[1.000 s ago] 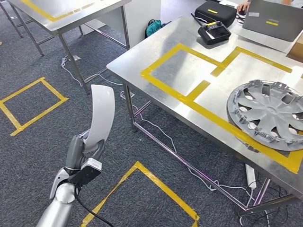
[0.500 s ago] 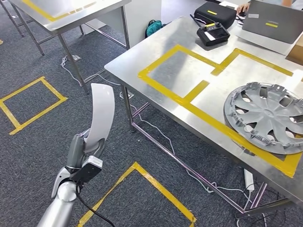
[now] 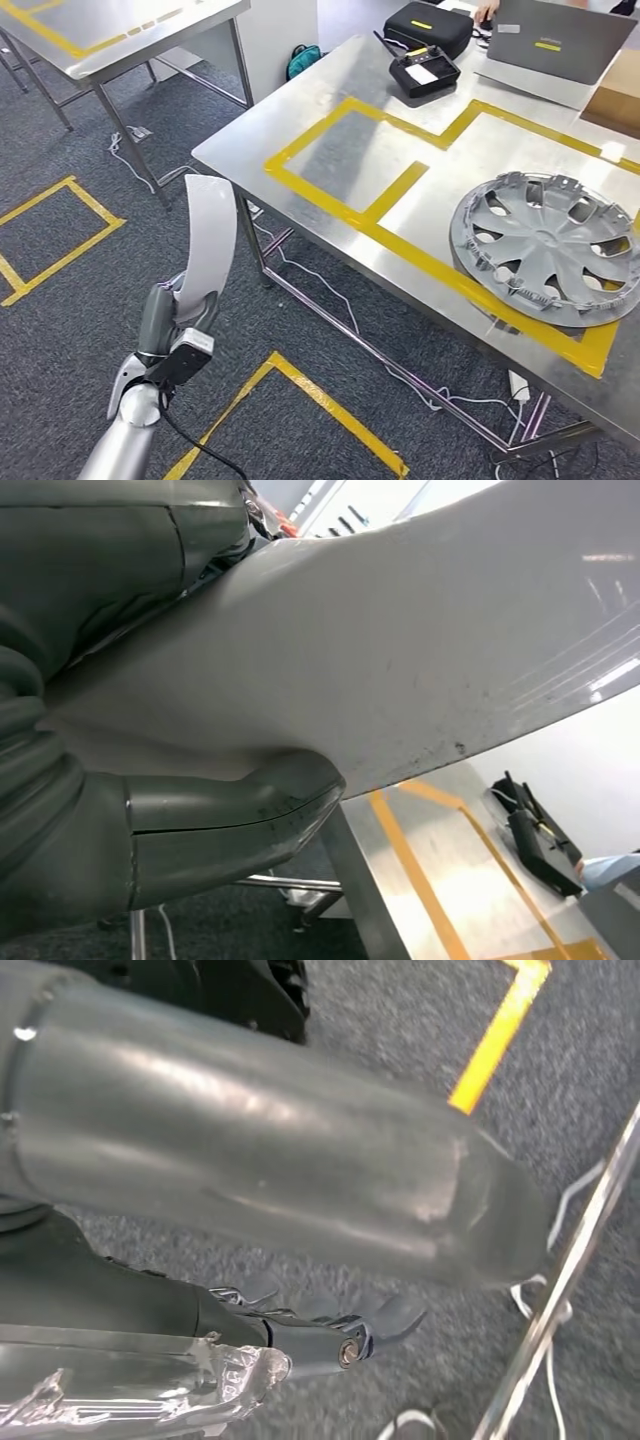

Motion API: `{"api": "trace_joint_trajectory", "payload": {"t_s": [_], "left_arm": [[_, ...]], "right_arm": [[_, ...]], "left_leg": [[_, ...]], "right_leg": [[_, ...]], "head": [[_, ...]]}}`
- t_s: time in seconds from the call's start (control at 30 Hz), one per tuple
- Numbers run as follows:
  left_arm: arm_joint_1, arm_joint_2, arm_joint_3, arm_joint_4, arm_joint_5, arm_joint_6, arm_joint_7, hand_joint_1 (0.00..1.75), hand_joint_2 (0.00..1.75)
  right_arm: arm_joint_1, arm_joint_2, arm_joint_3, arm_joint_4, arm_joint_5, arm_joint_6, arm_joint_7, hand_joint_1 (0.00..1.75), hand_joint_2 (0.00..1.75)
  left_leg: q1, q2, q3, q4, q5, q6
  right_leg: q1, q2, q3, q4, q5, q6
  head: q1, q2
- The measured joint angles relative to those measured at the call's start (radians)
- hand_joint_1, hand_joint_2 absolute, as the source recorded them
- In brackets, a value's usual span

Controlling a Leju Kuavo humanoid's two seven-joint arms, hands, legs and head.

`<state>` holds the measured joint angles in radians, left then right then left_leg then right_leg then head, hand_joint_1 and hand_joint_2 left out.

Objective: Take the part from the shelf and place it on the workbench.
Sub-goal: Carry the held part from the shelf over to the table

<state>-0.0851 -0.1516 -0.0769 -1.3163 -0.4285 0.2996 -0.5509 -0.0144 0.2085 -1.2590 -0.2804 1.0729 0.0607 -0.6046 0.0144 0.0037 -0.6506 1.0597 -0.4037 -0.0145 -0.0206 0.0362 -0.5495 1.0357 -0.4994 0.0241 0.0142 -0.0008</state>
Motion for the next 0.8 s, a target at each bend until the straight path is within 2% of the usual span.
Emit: {"api": "trace_joint_trajectory", "payload": {"t_s": [0.07,0.13,0.2,0.23,0.3,0.33,0.37,0.4,0.47,0.5,0.53,0.63,0.7,0.73,0.8], "left_arm": [[-0.001,-0.001,0.0,0.0,0.0,0.0,0.0,1.73,1.75],[-0.001,-0.002,0.002,0.0,0.0,0.0,0.0,1.73,1.75],[-0.002,-0.002,0.004,0.0,0.0,0.0,0.0,1.73,1.75],[-0.002,-0.002,0.005,0.0,0.0,0.0,0.0,1.73,1.75],[-0.002,-0.003,0.006,0.001,0.001,0.0,0.0,1.73,1.75],[-0.001,-0.003,0.006,0.002,0.001,0.001,0.0,1.73,1.75],[0.0,-0.003,0.007,0.003,0.002,0.001,0.0,1.73,1.75],[0.0,-0.003,0.008,0.004,0.002,0.002,0.0,1.73,1.75],[-0.001,-0.003,0.01,0.005,0.004,0.003,0.0,1.73,1.75],[-0.002,-0.003,0.011,0.005,0.004,0.005,0.0,1.73,1.75],[-0.003,-0.004,0.012,0.006,0.005,0.006,0.0,1.73,1.75],[-0.005,-0.004,0.013,0.008,0.007,0.011,-0.001,1.73,1.75],[-0.007,-0.005,0.013,0.008,0.008,0.013,-0.001,1.73,1.75],[-0.009,-0.005,0.014,0.008,0.008,0.014,-0.001,1.73,1.75],[-0.01,-0.004,0.015,0.01,0.01,0.015,-0.002,1.73,1.75]], "right_arm": [[0.0,0.0,0.0,0.0,0.001,0.0,0.0,0.0,0.0],[0.002,0.0,-0.001,0.0,0.001,0.0,0.0,0.0,0.0],[-0.001,0.0,-0.002,0.0,0.0,0.0,0.0,0.0,0.0],[-0.002,0.0,-0.002,0.0,0.0,0.0,0.0,0.0,0.0],[-0.002,0.0,-0.002,0.0,0.0,0.0,0.0,0.0,0.0],[0.0,0.0,-0.003,0.0,0.0,0.0,0.0,0.0,0.0],[0.002,0.0,-0.003,0.0,0.0,0.0,0.0,0.0,0.0],[0.003,0.0,-0.004,0.0,0.001,0.0,0.0,0.0,0.0],[0.003,0.0,-0.006,0.0,0.003,0.0,0.0,0.0,0.0],[0.002,0.0,-0.007,0.0,0.004,0.0,0.0,0.0,0.0],[0.001,0.0,-0.007,0.0,0.004,0.0,0.0,0.0,0.0],[0.0,0.0,-0.007,0.0,0.005,0.0,0.0,0.0,0.0],[0.0,0.0,-0.008,0.0,0.006,0.0,-0.001,0.0,0.0],[-0.001,-0.001,-0.008,-0.001,0.007,0.0,-0.001,0.0,0.0],[-0.002,-0.001,-0.01,-0.001,0.009,-0.001,-0.002,0.0,0.0]], "left_leg": [[-0.004,-0.003,0.021,-0.052,-0.003,0.002],[-0.003,-0.003,0.029,-0.063,-0.01,0.007],[-0.002,-0.004,0.045,-0.068,-0.017,0.017],[-0.002,-0.004,0.053,-0.07,-0.021,0.022],[-0.007,-0.003,0.065,-0.069,-0.033,0.03],[-0.01,-0.003,0.072,-0.069,-0.039,0.032],[-0.011,-0.004,0.081,-0.069,-0.046,0.032],[-0.012,-0.004,0.092,-0.069,-0.054,0.032],[-0.013,-0.004,0.118,-0.07,-0.072,0.028],[-0.014,-0.004,0.128,-0.07,-0.079,0.025],[-0.015,-0.003,0.133,-0.07,-0.086,0.02],[-0.016,-0.002,0.137,-0.065,-0.092,0.005],[-0.015,-0.003,0.117,-0.021,-0.097,-0.005],[-0.014,-0.003,0.089,0.028,-0.111,-0.01],[-0.011,-0.003,0.007,0.151,-0.156,-0.018]], "right_leg": [[0.002,0.002,0.004,-0.004,-0.004,0.014],[0.001,-0.002,0.012,-0.011,-0.006,0.028],[0.001,-0.013,-0.003,0.027,-0.026,0.034],[0.002,-0.019,-0.03,0.078,-0.047,0.034],[0.003,-0.025,-0.11,0.212,-0.092,0.035],[0.004,-0.026,-0.145,0.258,-0.1,0.035],[0.005,-0.026,-0.165,0.27,-0.09,0.035],[0.007,-0.026,-0.164,0.241,-0.059,0.033],[0.011,-0.029,-0.124,0.111,0.034,0.025],[0.014,-0.032,-0.104,0.051,0.058,0.02],[0.017,-0.034,-0.088,0.015,0.069,0.014],[0.019,-0.033,-0.073,-0.003,0.065,-0.004],[0.014,-0.031,-0.06,-0.008,0.063,-0.014],[0.012,-0.03,-0.052,-0.01,0.059,-0.019],[0.011,-0.028,-0.041,-0.011,0.047,-0.025]], "head": [[0.0,0.0],[0.0,0.0],[0.004,0.0],[0.006,0.0],[0.009,0.0],[0.009,0.0],[0.009,0.0],[0.009,0.0],[0.009,0.0],[0.009,0.0],[0.008,0.0],[0.007,0.0],[0.004,0.0],[0.003,0.0],[0.001,0.0]]}}
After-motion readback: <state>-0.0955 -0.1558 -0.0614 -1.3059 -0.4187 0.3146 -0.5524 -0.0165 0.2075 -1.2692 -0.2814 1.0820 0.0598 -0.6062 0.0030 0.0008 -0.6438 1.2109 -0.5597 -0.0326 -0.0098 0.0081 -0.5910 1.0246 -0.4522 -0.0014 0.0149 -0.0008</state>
